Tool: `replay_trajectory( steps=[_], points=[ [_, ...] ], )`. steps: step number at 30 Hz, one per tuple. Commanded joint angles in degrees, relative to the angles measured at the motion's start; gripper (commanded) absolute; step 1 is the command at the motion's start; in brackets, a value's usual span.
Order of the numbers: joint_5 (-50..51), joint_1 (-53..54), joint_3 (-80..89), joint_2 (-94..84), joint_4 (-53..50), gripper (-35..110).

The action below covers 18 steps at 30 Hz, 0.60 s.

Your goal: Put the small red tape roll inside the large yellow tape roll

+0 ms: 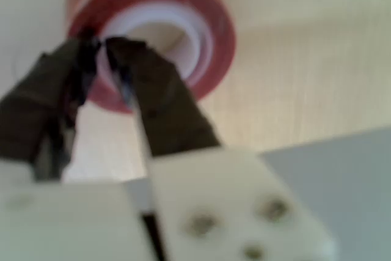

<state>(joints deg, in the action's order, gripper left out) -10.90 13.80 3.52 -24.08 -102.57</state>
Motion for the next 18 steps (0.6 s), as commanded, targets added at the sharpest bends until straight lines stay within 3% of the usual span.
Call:
replay_trajectory(
  steps=[1, 7, 18],
  points=[
    [0.1, -0.2, 1.1, -13.6, -1.1, 0],
    [-0.4, -0.1, 3.1, -20.7, -1.1, 19],
    [0.0, 0.4, 19.9, -25.5, -1.1, 26]
  ],
)
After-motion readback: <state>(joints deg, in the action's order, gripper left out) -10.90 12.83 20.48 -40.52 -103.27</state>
